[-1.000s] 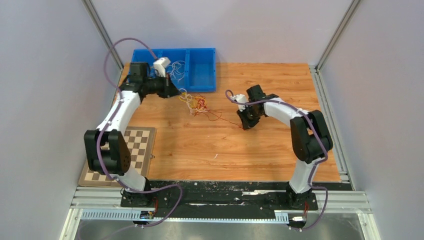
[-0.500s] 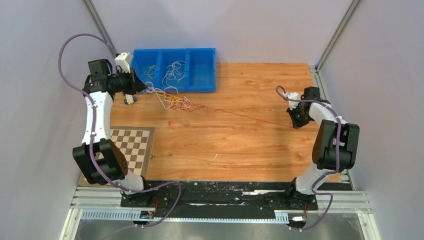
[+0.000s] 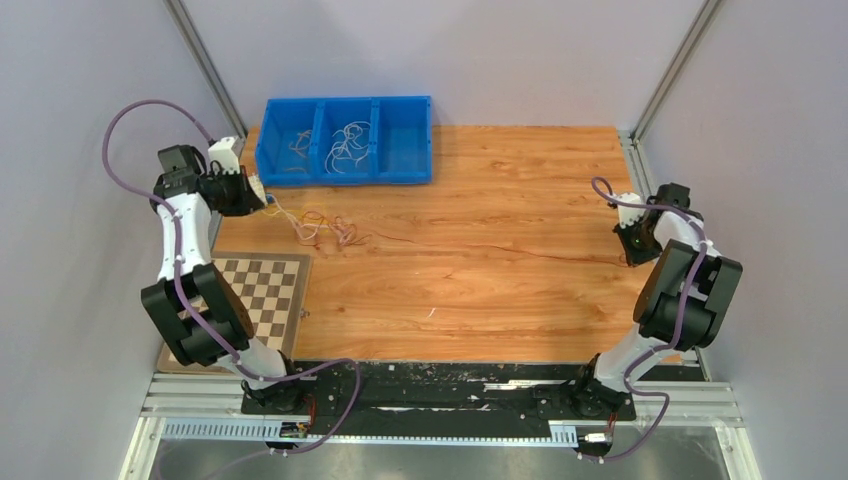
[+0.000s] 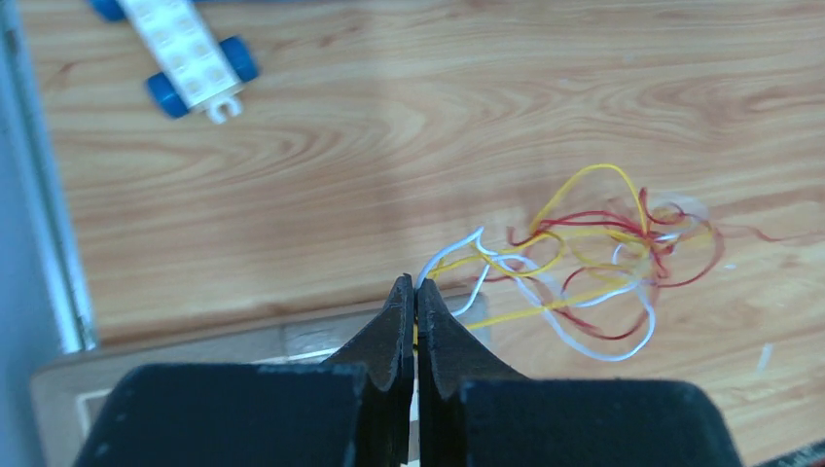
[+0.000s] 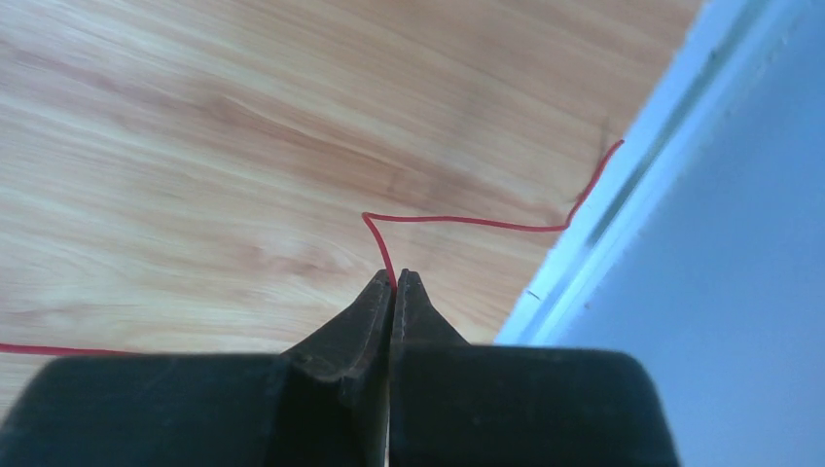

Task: Untangle the cables

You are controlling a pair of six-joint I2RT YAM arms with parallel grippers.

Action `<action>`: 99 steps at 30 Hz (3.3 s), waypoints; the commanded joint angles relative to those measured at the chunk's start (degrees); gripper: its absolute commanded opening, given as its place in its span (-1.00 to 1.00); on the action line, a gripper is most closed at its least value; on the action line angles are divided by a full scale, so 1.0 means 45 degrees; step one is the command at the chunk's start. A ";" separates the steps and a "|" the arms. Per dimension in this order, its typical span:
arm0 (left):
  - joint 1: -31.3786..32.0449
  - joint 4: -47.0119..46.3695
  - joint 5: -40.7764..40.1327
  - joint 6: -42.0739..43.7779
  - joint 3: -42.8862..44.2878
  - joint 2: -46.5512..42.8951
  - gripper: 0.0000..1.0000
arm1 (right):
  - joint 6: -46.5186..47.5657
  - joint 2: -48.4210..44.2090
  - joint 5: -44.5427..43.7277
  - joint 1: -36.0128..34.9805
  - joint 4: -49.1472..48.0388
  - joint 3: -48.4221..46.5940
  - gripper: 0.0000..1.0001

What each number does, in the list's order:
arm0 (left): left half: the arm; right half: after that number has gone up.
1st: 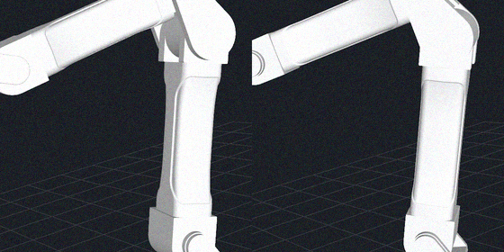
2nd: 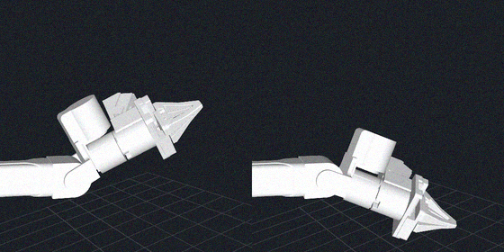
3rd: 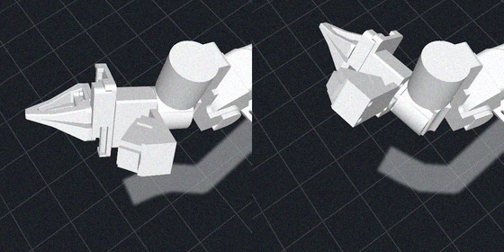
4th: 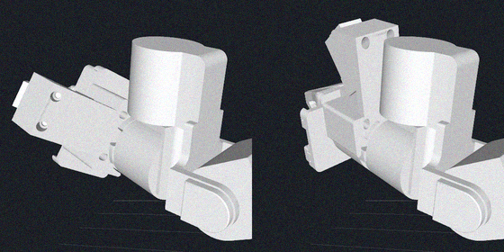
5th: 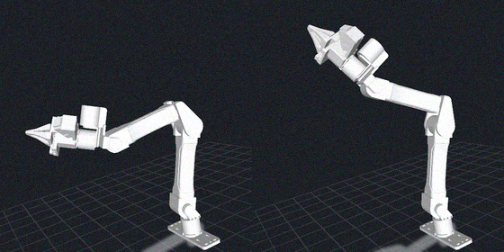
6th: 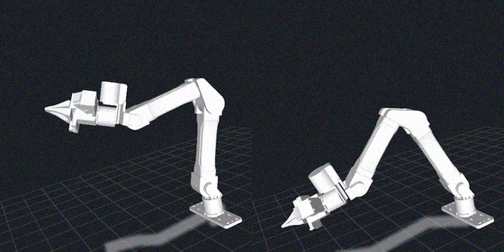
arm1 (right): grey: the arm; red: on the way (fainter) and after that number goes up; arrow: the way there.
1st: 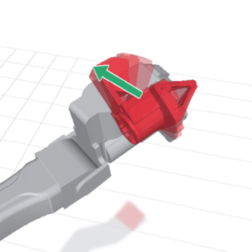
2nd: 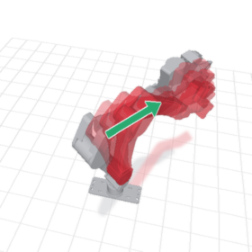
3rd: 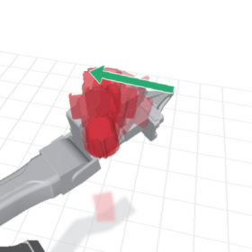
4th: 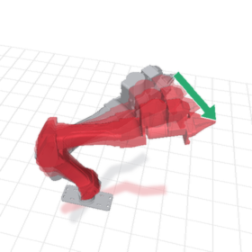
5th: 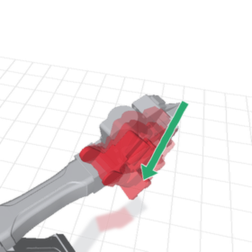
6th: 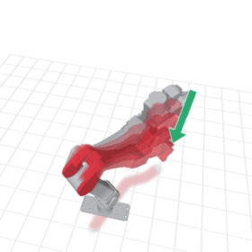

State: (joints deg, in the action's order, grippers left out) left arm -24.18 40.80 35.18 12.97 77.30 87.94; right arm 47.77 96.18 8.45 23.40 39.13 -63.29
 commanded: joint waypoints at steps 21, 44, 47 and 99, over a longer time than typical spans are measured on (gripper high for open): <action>-0.1092 -0.0929 -0.4163 0.2560 -0.0412 0.1836 -1.00 | 0.1534 0.0197 -0.0090 0.2078 0.0358 -0.1875 -1.00; 0.5674 0.1642 0.2116 0.3126 -0.3315 -0.2958 -1.00 | -0.2401 -0.0937 0.5436 -0.5955 0.2926 -0.1905 -0.54; 0.5686 0.1379 0.1598 0.3010 -0.3765 -0.2940 -1.00 | -0.2986 -0.0172 0.4914 -0.6637 0.2485 -0.2173 0.02; 0.5667 0.0326 0.0573 0.2068 -0.3875 -0.2237 -1.00 | -0.5226 0.3267 0.1474 -0.9746 -0.0859 -0.0635 -1.00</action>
State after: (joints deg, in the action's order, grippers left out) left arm 1.10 43.55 37.80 22.85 58.08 77.80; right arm 24.14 106.65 6.50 -19.14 32.64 -68.31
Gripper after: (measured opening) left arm 0.008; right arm 0.010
